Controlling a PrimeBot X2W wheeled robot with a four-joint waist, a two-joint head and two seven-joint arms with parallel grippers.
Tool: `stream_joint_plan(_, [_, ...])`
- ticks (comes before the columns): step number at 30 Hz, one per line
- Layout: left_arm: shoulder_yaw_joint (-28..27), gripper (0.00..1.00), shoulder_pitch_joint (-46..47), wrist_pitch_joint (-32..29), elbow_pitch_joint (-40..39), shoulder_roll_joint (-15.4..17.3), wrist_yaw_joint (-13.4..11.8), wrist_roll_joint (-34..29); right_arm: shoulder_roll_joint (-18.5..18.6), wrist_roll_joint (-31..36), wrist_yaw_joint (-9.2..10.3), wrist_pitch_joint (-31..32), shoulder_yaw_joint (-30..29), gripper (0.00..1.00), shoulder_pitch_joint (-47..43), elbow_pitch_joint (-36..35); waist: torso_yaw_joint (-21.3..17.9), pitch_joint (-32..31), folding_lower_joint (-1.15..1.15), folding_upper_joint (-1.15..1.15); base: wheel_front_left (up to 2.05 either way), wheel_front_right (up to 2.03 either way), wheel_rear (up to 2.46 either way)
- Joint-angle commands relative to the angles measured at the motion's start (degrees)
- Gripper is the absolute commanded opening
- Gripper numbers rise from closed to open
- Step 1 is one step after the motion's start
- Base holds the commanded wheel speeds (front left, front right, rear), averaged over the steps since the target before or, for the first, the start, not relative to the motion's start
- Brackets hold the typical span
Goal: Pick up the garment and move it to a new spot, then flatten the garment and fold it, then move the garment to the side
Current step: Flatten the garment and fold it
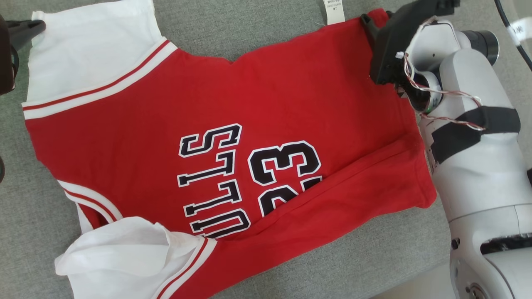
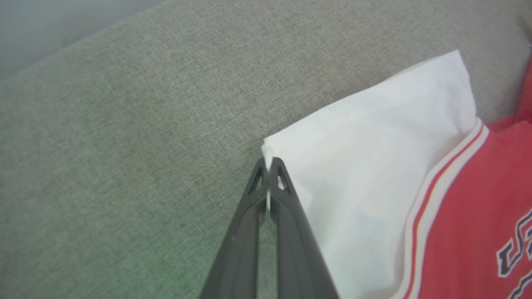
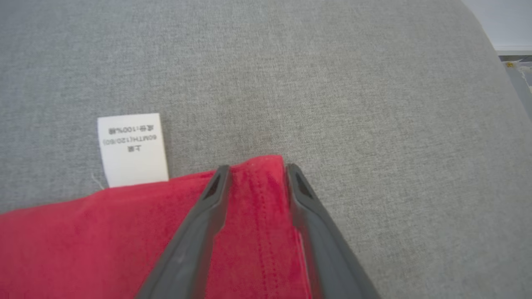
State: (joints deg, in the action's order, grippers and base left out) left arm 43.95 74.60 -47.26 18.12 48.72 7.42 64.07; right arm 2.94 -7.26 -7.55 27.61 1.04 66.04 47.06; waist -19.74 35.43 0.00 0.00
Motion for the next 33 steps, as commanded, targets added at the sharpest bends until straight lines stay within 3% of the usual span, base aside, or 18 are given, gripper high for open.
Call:
stream_joint_plan(1, [0.15, 0.00, 0.63, -0.01, 0.13, 0.23, 0.12, 0.47, -0.09, 0.35, 0.14, 0.69, 0.21, 0.60, 0.54, 0.48, 0.00, -0.02, 0.00, 0.00, 0.00, 0.00, 0.00])
stream_joint_plan(7, [1.07, 0.00, 0.90, 0.22, 0.15, 0.15, 0.11, 0.77, -0.10, 1.40, 0.14, 4.07, 0.13, 0.44, 2.60, 1.68, 0.35, -0.02, 0.00, 0.00, 0.00, 0.00, 0.00])
stream_joint_plan(9, [1.39, 0.00, 0.94, 0.34, 0.05, 0.15, 0.11, 0.87, -0.10, 1.78, 0.14, 4.95, -0.48, 0.10, 2.97, 2.18, 0.61, 0.00, 0.00, 0.00, 0.00, 0.00, 0.00])
stream_joint_plan(10, [1.54, 0.00, 0.96, 0.39, 0.01, 0.13, 0.11, 0.97, -0.10, 1.85, 0.14, 5.30, -0.56, 0.00, 3.01, 2.39, 0.75, -0.01, 0.00, 0.00, 0.00, 0.00, 0.00])
stream_joint_plan(16, [1.71, 0.00, 1.78, 4.08, -1.39, 0.82, 0.12, 1.35, -0.05, 0.71, 0.14, 0.76, -1.43, 0.00, 2.90, 0.80, 1.30, -0.13, 0.00, 0.00, 0.00, 0.00, 0.00])
stream_joint_plan(20, [2.89, 0.00, 2.68, 8.22, -2.37, 1.40, 0.12, 0.75, -0.08, 0.99, 0.14, -5.14, -4.73, 0.00, 2.76, 0.16, 2.35, -0.99, 0.00, 0.00, 0.00, 0.00, 0.00])
stream_joint_plan(33, [6.31, 0.00, 5.22, 20.69, -4.41, 1.88, 0.03, 4.22, 0.13, 1.22, 0.14, -13.43, -12.75, 0.00, -0.83, -0.57, 6.53, -3.85, 0.00, 0.00, 0.00, 0.00, 0.00])
